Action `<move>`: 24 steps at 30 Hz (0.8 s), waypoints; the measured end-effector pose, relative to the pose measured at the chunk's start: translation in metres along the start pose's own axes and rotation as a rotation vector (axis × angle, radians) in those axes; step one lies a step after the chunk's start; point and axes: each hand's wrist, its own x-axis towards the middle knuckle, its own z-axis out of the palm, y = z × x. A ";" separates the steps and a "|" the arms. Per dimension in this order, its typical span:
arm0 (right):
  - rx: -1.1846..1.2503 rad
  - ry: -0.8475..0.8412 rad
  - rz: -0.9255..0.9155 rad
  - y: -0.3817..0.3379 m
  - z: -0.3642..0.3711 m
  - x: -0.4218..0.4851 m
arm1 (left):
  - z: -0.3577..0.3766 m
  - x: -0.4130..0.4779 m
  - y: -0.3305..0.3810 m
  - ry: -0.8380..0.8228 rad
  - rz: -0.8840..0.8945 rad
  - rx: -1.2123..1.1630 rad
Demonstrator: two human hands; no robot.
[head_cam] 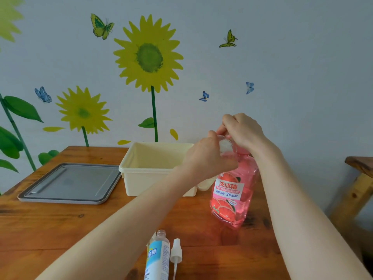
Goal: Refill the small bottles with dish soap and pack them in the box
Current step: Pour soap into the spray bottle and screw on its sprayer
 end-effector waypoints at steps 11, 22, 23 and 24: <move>-0.006 0.050 -0.030 0.001 0.001 -0.004 | 0.005 0.000 0.000 0.021 -0.002 -0.015; -0.068 0.055 -0.045 -0.001 -0.005 0.005 | -0.004 0.008 0.002 0.005 0.018 0.019; -0.075 0.068 -0.047 0.001 -0.002 0.003 | -0.001 0.008 0.000 0.000 0.013 0.013; -0.075 0.076 -0.049 0.003 0.001 0.001 | 0.001 0.007 -0.001 -0.003 0.007 0.007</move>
